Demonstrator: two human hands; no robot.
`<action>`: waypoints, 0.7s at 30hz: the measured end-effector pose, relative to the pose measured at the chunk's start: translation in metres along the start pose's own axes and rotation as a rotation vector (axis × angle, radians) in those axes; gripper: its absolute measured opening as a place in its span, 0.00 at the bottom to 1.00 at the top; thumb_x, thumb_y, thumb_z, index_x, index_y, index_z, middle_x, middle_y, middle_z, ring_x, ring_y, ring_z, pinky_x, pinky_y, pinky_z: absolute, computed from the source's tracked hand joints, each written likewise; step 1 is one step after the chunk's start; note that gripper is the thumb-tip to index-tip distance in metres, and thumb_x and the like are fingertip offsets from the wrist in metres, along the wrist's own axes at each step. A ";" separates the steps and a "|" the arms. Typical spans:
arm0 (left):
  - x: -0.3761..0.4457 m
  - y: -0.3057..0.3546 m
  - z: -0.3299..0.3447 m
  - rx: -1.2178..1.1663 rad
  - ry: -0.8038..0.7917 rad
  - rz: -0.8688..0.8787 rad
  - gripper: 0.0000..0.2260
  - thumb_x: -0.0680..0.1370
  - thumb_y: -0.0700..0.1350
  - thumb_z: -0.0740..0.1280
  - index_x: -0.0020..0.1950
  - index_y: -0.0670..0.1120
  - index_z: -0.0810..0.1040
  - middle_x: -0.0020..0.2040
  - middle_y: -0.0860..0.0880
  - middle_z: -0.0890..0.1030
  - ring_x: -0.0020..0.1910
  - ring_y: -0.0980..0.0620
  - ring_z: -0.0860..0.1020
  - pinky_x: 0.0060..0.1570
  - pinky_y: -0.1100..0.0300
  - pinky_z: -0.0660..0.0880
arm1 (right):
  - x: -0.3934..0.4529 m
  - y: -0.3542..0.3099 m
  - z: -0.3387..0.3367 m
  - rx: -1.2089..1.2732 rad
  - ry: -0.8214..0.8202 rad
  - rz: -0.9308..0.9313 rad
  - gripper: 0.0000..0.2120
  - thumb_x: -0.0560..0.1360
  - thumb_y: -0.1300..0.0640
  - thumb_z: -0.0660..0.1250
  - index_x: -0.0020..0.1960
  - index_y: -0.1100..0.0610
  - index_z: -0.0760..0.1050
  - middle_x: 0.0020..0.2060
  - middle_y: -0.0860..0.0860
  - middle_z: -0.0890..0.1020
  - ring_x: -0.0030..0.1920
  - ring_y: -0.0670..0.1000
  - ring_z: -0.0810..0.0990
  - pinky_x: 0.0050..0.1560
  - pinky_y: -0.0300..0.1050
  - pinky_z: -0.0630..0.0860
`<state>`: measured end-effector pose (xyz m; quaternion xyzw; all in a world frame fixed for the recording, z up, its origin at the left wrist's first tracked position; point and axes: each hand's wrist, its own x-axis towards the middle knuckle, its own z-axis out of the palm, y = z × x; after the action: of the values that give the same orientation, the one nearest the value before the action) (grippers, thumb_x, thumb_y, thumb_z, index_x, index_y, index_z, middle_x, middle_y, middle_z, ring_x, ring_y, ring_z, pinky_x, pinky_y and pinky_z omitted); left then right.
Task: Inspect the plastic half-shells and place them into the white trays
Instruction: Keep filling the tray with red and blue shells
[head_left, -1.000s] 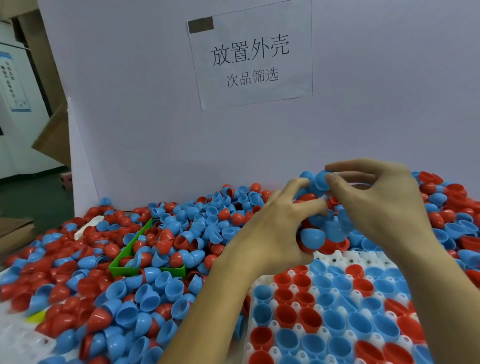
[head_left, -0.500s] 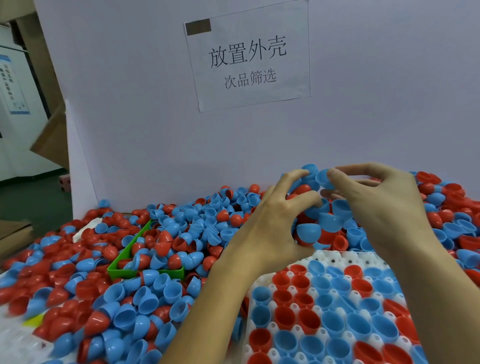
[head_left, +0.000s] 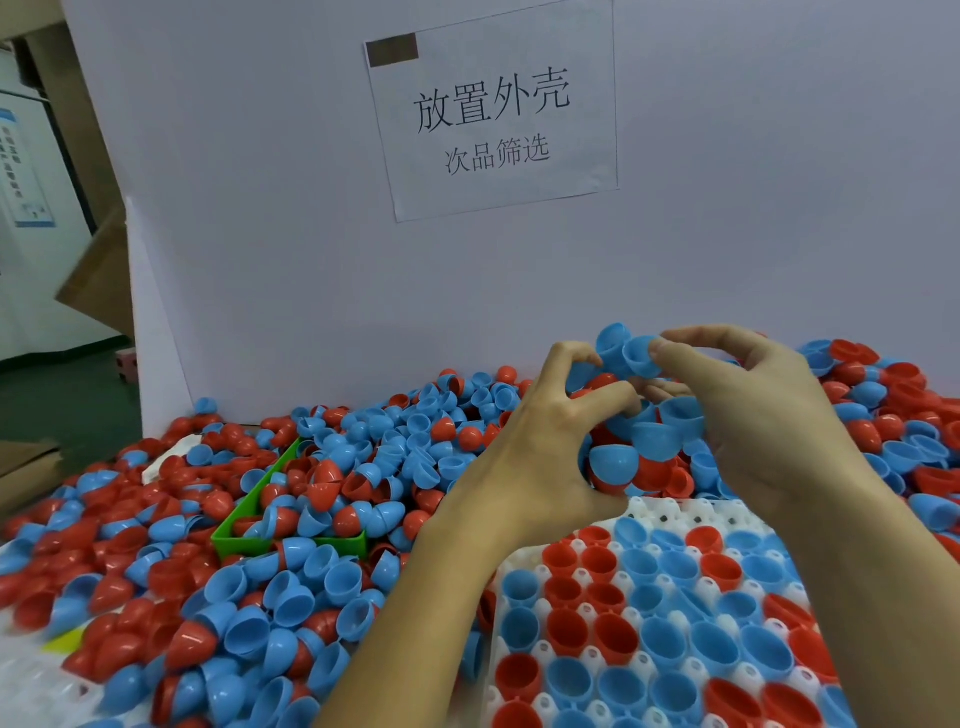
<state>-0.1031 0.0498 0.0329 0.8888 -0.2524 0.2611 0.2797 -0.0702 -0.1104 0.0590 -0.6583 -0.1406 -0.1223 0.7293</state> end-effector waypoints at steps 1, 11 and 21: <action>0.000 0.000 0.000 -0.006 -0.008 -0.002 0.25 0.67 0.40 0.79 0.59 0.52 0.74 0.64 0.58 0.60 0.54 0.52 0.74 0.53 0.55 0.80 | 0.000 0.000 0.000 0.017 -0.007 0.002 0.05 0.76 0.55 0.72 0.51 0.50 0.80 0.36 0.44 0.85 0.37 0.45 0.86 0.31 0.33 0.78; -0.002 -0.006 0.002 0.072 -0.036 0.015 0.25 0.67 0.40 0.78 0.60 0.52 0.74 0.64 0.56 0.61 0.53 0.52 0.72 0.49 0.62 0.74 | -0.002 -0.005 -0.004 0.003 -0.048 -0.007 0.17 0.78 0.67 0.62 0.53 0.44 0.74 0.36 0.52 0.85 0.39 0.47 0.87 0.28 0.31 0.75; -0.006 -0.032 -0.014 -0.019 0.148 -0.105 0.19 0.67 0.42 0.78 0.51 0.55 0.74 0.61 0.59 0.61 0.54 0.63 0.72 0.47 0.73 0.73 | 0.003 -0.001 -0.014 -0.015 0.014 0.213 0.15 0.76 0.67 0.65 0.58 0.54 0.72 0.45 0.58 0.84 0.36 0.54 0.87 0.29 0.38 0.80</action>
<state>-0.0933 0.0840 0.0274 0.8763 -0.1866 0.3086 0.3194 -0.0667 -0.1240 0.0596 -0.6742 -0.0637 -0.0496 0.7341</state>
